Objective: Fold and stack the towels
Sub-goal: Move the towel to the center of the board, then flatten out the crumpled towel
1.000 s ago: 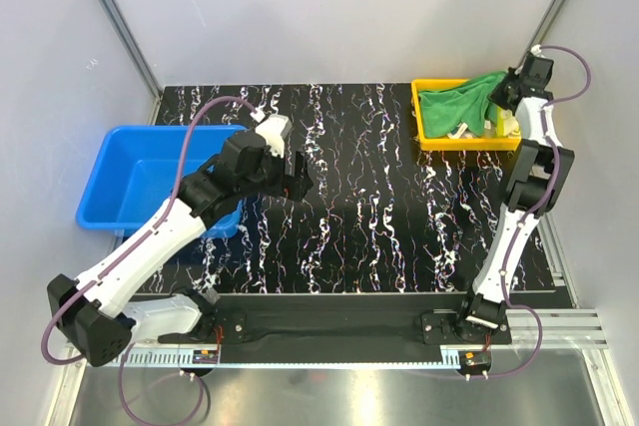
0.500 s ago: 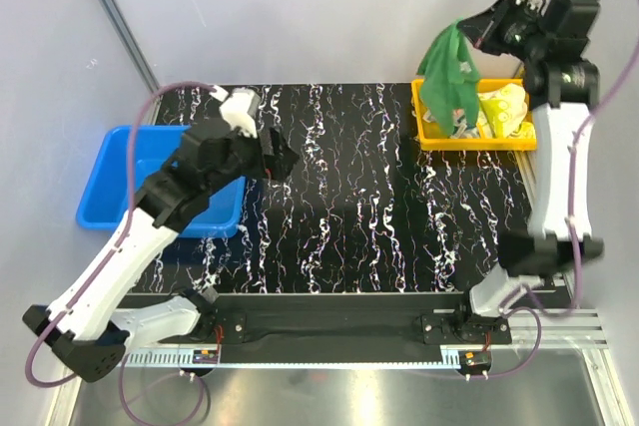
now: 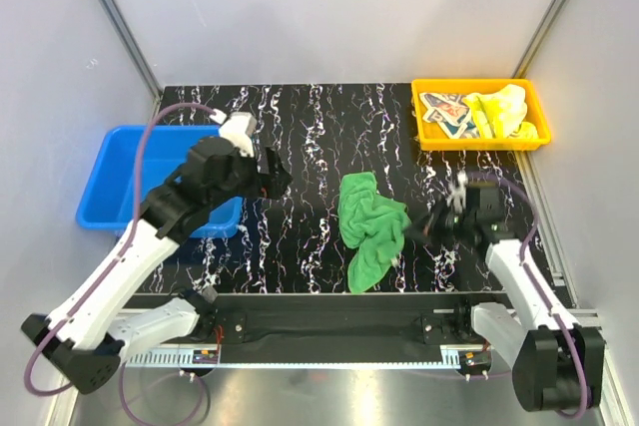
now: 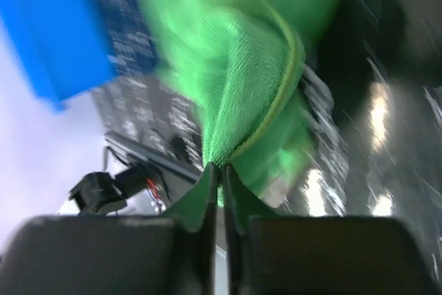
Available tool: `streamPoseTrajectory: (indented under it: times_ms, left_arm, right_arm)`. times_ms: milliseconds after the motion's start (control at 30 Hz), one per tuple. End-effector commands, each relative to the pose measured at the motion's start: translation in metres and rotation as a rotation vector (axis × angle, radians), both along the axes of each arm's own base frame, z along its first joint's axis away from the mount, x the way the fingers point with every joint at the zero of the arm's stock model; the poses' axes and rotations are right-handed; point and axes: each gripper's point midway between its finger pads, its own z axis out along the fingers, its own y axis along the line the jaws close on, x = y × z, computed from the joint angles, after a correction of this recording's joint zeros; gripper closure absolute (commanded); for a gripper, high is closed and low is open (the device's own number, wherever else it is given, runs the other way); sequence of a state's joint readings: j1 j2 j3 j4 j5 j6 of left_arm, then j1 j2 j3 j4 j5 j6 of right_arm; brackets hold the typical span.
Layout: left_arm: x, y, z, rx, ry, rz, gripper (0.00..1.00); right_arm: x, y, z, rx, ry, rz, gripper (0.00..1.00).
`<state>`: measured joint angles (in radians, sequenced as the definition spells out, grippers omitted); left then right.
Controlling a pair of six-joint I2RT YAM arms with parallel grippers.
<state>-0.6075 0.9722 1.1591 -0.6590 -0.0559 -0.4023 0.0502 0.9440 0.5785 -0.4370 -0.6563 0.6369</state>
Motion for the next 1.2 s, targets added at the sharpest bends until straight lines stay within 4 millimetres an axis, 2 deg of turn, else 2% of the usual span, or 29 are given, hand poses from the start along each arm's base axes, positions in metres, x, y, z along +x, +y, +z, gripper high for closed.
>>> streamPoseTrajectory:
  times_ms: [0,67,100,167,200,233,267,300,333,367,400,433,467,500,533,600,667,700,733,767,800,867,900,1167]
  left_arm:
    - [0.003,-0.003,-0.022,0.011,0.058,0.007,0.01]
    - [0.006,-0.010,-0.032,0.017,0.081,-0.009,0.01]
    - [0.008,-0.012,-0.034,0.017,0.085,-0.013,0.01]
    - [0.016,-0.019,-0.041,0.022,0.101,-0.019,0.01]
    - [0.018,-0.023,-0.045,0.025,0.114,-0.027,0.01]
    - [0.023,-0.027,-0.044,0.021,0.110,-0.029,0.01]
    - [0.030,-0.032,-0.053,0.034,0.130,-0.029,0.02]
    - [0.029,-0.039,-0.057,0.022,0.149,-0.059,0.02]
    - [0.035,-0.045,-0.055,0.012,0.141,-0.068,0.02]
    - [0.039,-0.050,-0.065,0.023,0.171,-0.076,0.02]
    - [0.040,-0.055,-0.067,0.017,0.181,-0.092,0.02]
    - [0.044,-0.060,-0.065,0.008,0.176,-0.104,0.02]
    - [0.045,-0.063,-0.067,0.007,0.183,-0.112,0.02]
    - [0.047,-0.066,-0.071,0.008,0.195,-0.120,0.02]
    - [0.049,-0.069,-0.069,0.003,0.186,-0.125,0.02]
    - [0.052,-0.068,-0.073,0.015,0.188,-0.115,0.02]
    - [0.053,-0.066,-0.076,0.029,0.188,-0.111,0.02]
    - [0.053,-0.063,-0.079,0.035,0.194,-0.103,0.02]
    - [0.052,-0.062,-0.083,0.042,0.201,-0.102,0.02]
    - [0.051,-0.061,-0.084,0.042,0.202,-0.101,0.02]
    - [0.049,-0.061,-0.085,0.039,0.204,-0.104,0.02]
    - [0.046,-0.060,-0.088,0.030,0.207,-0.108,0.02]
    - [0.045,-0.060,-0.089,0.026,0.208,-0.113,0.02]
    - [0.041,-0.065,-0.076,-0.011,0.186,-0.143,0.02]
  right_arm:
    - [-0.010,-0.007,-0.002,0.010,-0.030,-0.114,0.85]
    - [-0.016,-0.016,-0.006,-0.038,-0.021,-0.156,0.73]
    - [-0.015,-0.020,-0.005,-0.065,-0.028,-0.162,0.61]
    - [-0.005,-0.027,0.003,-0.110,-0.047,-0.192,0.56]
    - [0.002,-0.029,0.002,-0.129,-0.041,-0.188,0.55]
    - [0.016,-0.030,0.015,-0.133,-0.090,-0.190,0.55]
    - [0.025,-0.031,0.018,-0.151,-0.103,-0.190,0.55]
    - [0.037,-0.033,0.010,-0.184,-0.081,-0.176,0.56]
    - [0.059,-0.036,0.027,-0.202,-0.145,-0.186,0.57]
    - [0.071,-0.038,0.028,-0.228,-0.171,-0.171,0.57]
    - [0.086,-0.036,0.015,-0.242,-0.137,-0.154,0.58]
    - [0.108,-0.033,0.031,-0.235,-0.198,-0.140,0.59]
    - [0.119,-0.030,0.029,-0.236,-0.199,-0.117,0.59]
    - [0.130,-0.022,0.008,-0.253,-0.148,-0.066,0.59]
    - [0.145,-0.017,0.019,-0.266,-0.160,-0.047,0.59]
    - [0.164,-0.005,0.004,-0.336,-0.106,0.015,0.59]
    - [0.173,0.007,-0.002,-0.355,-0.098,0.058,0.57]
    - [0.175,0.016,-0.013,-0.357,-0.092,0.104,0.55]
    - [0.181,0.028,-0.011,-0.341,-0.125,0.140,0.55]
    - [0.183,0.032,-0.015,-0.341,-0.129,0.159,0.54]
    - [0.186,0.035,-0.031,-0.351,-0.116,0.191,0.54]
    - [0.192,0.037,-0.040,-0.365,-0.130,0.235,0.54]
    - [0.193,0.038,-0.055,-0.373,-0.102,0.258,0.54]
    - [0.200,0.055,-0.085,-0.394,-0.112,0.412,0.54]
